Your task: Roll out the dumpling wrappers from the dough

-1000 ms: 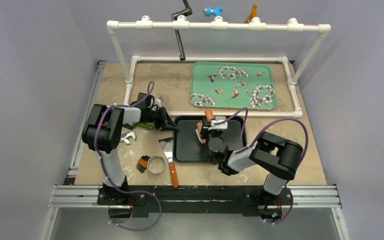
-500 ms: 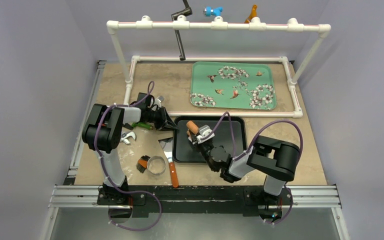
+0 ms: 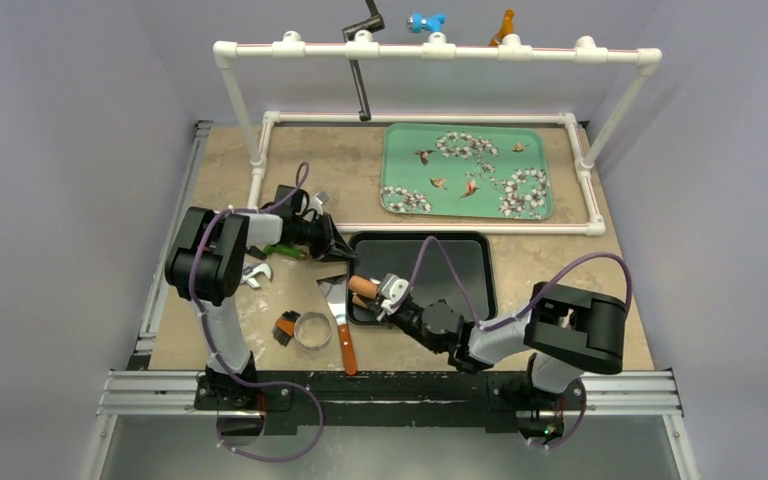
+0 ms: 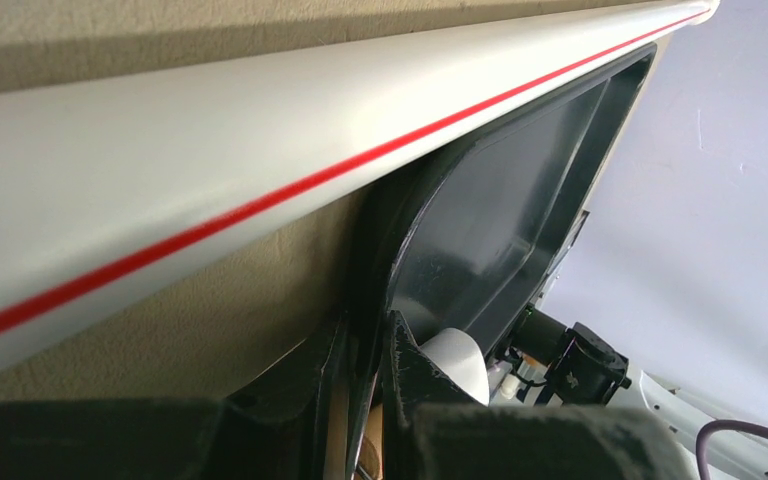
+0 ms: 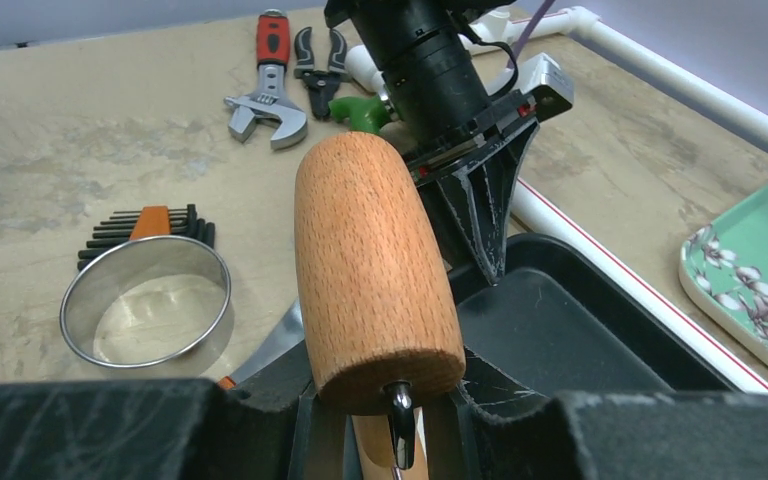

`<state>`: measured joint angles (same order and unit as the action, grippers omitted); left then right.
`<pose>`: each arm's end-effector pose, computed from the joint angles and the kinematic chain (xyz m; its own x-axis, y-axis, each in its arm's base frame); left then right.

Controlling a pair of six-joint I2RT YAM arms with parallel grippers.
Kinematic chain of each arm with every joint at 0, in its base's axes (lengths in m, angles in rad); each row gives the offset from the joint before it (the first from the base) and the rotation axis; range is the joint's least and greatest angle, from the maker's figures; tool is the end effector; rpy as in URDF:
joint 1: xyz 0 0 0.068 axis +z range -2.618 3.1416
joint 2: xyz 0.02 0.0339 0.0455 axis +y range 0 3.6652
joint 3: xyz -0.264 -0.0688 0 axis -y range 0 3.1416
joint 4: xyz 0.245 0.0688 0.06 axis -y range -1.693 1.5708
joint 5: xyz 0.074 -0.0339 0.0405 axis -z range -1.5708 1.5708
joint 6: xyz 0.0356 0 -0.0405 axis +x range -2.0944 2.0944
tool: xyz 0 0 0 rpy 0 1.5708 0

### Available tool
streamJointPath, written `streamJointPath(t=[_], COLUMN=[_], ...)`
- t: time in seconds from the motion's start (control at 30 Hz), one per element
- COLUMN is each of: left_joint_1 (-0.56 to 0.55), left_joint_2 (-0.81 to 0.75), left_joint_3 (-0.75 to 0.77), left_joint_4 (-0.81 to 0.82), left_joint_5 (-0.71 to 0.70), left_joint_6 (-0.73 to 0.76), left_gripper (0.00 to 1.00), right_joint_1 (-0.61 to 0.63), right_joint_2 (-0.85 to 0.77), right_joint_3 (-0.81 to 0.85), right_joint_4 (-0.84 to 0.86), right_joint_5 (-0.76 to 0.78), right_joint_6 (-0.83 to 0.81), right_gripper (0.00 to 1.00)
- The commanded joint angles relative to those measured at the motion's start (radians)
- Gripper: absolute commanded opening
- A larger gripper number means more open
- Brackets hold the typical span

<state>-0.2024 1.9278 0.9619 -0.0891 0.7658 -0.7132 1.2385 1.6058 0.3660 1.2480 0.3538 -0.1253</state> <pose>0.3380 -0.0945 0.1068 -0.9584 -0.2848 0.0215 -0.1947 0.5965 -0.7787 0.1007 0.2540 0.1660 0.0993 -0.0715 -0.9925 -0.7673 0.6295 -0.1221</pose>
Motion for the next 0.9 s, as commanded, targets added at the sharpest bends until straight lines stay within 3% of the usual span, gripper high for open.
streamJointPath(t=[0.0,0.37,0.87], left_joint_1=[0.014,0.012,0.012], left_joint_2=[0.069,0.073,0.079], left_joint_3=[-0.003,0.001,0.006], left_joint_4=[-0.024,-0.026,-0.032], left_joint_5=[-0.165,-0.163,-0.16], left_joint_6=[-0.012,-0.009,-0.009], left_gripper=[0.0,0.0,0.0], right_joint_1=[-0.038,-0.246,-0.309], right_joint_2=[-0.036,-0.184,-0.008], right_joint_3=[-0.023,0.056,0.1], right_joint_4=[-0.115,-0.159,-0.061], right_joint_5=[-0.057,-0.322,-0.13], right_joint_6=[-0.002,0.091,0.011], right_gripper=[0.0,0.0,0.0])
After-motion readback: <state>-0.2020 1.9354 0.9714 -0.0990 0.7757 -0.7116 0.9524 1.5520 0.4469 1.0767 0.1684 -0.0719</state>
